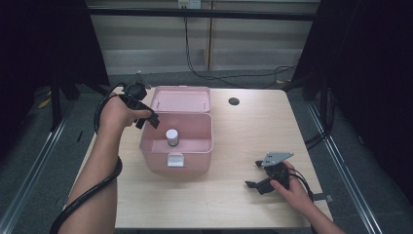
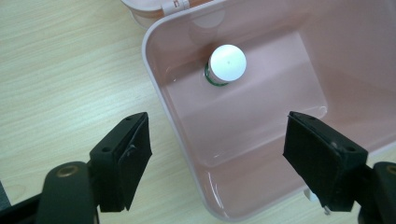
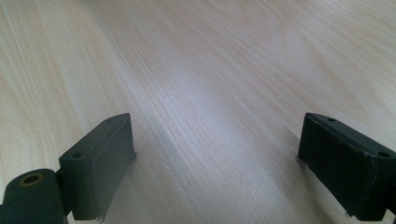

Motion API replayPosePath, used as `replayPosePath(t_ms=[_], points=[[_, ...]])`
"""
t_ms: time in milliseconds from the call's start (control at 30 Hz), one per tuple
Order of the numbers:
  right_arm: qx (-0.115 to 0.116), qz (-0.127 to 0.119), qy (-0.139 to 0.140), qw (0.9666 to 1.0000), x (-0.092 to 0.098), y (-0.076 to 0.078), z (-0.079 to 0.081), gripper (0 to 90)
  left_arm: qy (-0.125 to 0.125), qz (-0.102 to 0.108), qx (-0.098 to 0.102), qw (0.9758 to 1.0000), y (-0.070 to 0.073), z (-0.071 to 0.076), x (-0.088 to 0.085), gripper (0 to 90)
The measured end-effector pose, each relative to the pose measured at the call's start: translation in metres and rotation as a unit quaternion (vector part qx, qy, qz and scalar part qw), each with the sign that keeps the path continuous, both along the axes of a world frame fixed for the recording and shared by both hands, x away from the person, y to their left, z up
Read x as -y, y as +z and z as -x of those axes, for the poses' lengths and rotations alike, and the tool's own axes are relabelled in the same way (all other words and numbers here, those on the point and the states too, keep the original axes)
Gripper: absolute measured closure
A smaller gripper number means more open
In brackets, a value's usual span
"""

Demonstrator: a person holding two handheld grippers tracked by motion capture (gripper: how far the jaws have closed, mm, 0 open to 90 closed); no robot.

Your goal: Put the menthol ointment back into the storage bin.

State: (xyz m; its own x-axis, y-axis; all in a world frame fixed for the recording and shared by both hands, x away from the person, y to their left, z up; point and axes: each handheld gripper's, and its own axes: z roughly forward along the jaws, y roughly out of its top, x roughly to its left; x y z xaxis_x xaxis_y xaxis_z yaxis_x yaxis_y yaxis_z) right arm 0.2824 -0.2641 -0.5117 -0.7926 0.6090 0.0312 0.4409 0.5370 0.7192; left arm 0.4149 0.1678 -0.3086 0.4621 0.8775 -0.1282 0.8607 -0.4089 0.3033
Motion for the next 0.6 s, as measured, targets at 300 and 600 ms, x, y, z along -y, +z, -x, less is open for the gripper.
replayPosePath(t_ms=[300, 600], points=[[0.000, 0.000, 0.000, 1.0000, 0.000, 0.000, 0.000, 9.9, 0.003, 0.006, 0.008, 0.9999, -0.002, 0.014, -0.022, 22.9], [0.001, -0.001, -0.001, 1.0000, 0.000, 0.000, 0.000, 9.9, 0.007, 0.016, 0.007, 0.9998, -0.014, 0.029, -0.051, 22.8]])
